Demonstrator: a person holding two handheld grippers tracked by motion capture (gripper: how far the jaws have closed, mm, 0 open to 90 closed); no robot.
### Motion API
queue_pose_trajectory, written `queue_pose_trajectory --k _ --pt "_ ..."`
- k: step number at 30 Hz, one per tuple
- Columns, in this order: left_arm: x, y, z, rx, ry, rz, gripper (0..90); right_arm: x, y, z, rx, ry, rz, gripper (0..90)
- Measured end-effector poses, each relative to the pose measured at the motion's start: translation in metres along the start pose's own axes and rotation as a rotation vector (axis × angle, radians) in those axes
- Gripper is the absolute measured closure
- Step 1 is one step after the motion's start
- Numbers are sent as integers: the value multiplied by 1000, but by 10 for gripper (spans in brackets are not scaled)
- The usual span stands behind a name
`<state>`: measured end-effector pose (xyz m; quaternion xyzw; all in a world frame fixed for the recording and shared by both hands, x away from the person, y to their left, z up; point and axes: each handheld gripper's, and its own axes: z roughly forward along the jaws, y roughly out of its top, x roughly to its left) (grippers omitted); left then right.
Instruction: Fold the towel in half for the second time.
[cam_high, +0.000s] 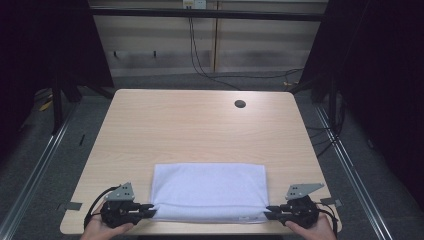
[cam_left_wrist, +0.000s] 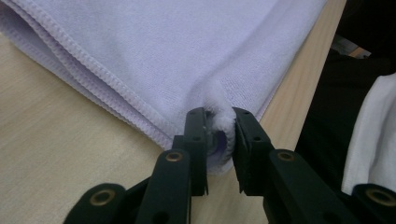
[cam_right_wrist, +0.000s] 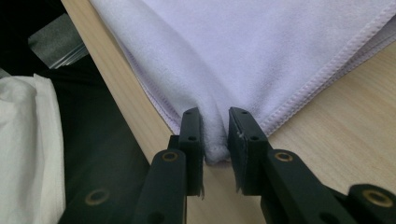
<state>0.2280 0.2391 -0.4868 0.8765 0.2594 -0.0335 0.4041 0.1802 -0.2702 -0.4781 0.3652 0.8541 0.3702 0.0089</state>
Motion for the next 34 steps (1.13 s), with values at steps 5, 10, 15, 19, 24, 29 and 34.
queue_pose_trajectory --k 5,10,15,19,24,29,34 --pt "-1 -1 -3 -9 -27 2 648 -2 -1 6 40 40 14 647" --pt "8 10 -13 -91 17 -41 452 -8 1 -3 -64 39 43 507" --pt "35 27 -15 -176 127 -87 349 -22 10 -20 -248 -35 83 404" --pt "67 34 -12 -213 225 -201 298 -44 19 -23 -309 -137 121 384" --pt "83 28 -20 -262 269 -230 247 -76 23 -23 -325 -221 182 364" --pt "90 21 -17 -237 310 -251 214 -94 15 -22 -329 -305 205 332" --pt "90 16 -22 -274 325 -258 185 -94 11 -24 -386 -288 218 309"
